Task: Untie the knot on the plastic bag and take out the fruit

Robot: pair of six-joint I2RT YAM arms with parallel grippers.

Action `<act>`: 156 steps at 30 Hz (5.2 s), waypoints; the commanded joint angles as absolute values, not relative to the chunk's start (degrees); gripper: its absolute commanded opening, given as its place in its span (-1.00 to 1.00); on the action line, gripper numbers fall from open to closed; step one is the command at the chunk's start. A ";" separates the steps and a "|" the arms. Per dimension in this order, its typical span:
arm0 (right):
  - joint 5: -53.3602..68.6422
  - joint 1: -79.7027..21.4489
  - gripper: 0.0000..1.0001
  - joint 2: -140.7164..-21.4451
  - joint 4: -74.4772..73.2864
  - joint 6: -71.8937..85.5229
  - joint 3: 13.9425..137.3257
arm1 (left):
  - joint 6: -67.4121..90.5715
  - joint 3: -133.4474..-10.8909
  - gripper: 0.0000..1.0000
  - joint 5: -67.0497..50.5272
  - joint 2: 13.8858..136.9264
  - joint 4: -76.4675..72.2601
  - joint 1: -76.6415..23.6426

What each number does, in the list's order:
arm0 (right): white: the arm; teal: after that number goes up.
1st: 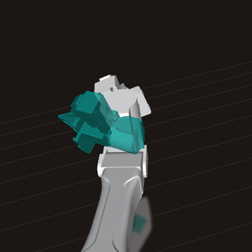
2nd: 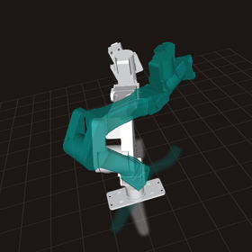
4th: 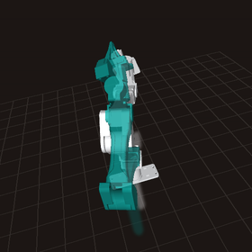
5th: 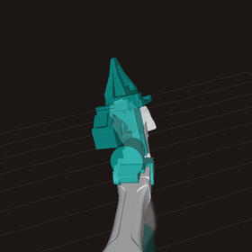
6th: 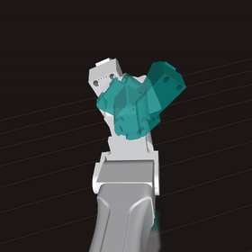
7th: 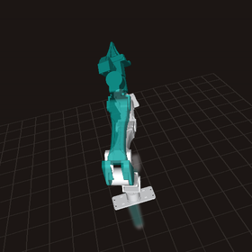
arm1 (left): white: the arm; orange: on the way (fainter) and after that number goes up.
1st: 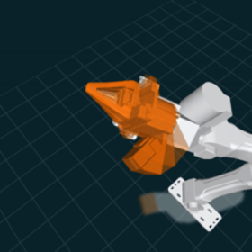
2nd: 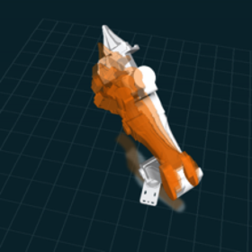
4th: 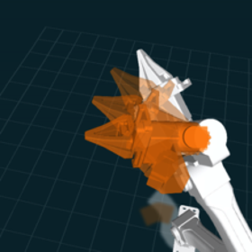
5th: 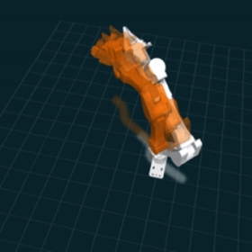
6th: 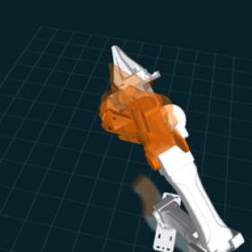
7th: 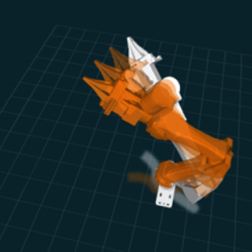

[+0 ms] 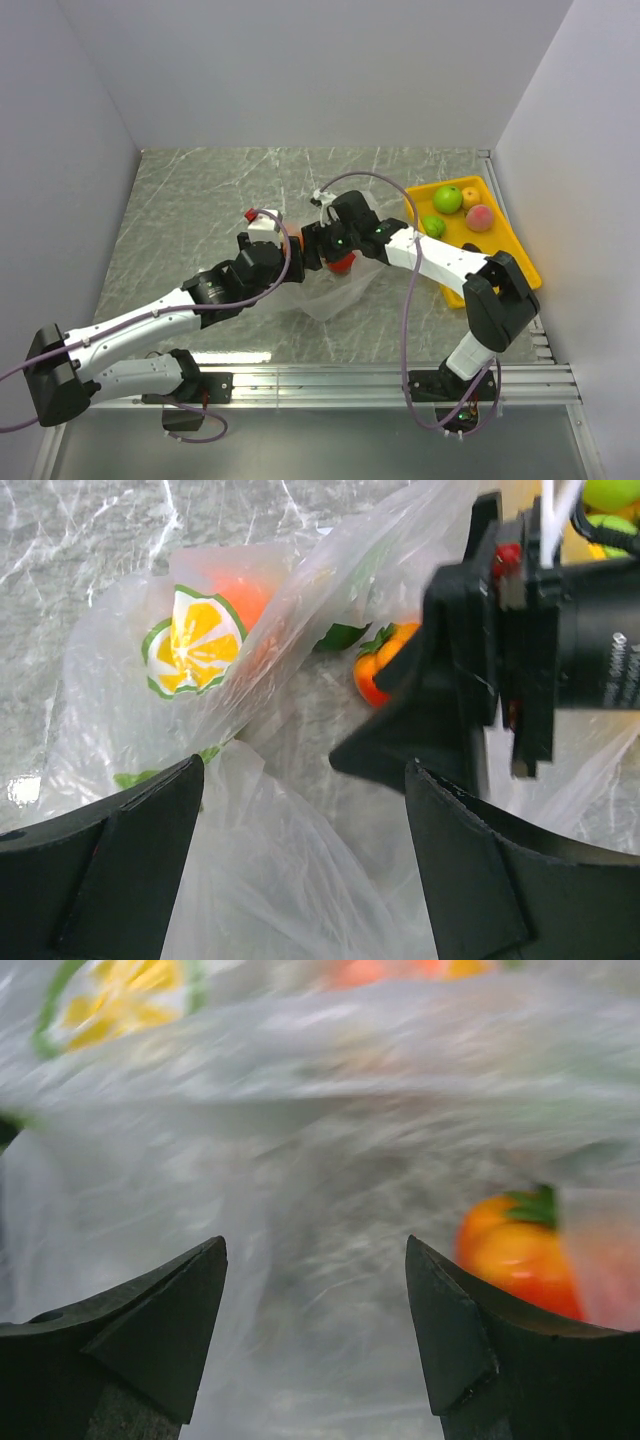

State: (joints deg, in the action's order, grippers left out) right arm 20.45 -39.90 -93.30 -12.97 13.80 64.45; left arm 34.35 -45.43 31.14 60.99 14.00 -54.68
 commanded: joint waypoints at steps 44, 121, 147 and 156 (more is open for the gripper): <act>-11.95 -44.38 0.74 -105.65 -14.41 10.55 65.48 | 33.75 -44.74 0.75 29.00 59.24 11.51 -54.40; -9.06 -34.76 0.58 -65.11 -15.03 22.41 65.39 | 35.25 -47.55 0.99 24.00 53.70 25.58 -46.23; 1.76 -46.67 0.52 -93.16 1.83 32.25 61.26 | 45.44 -55.28 -0.95 25.05 68.11 34.19 -45.88; -7.29 -46.67 0.69 -100.54 4.39 35.16 66.26 | 43.16 -58.01 -0.99 22.07 68.82 36.39 -45.35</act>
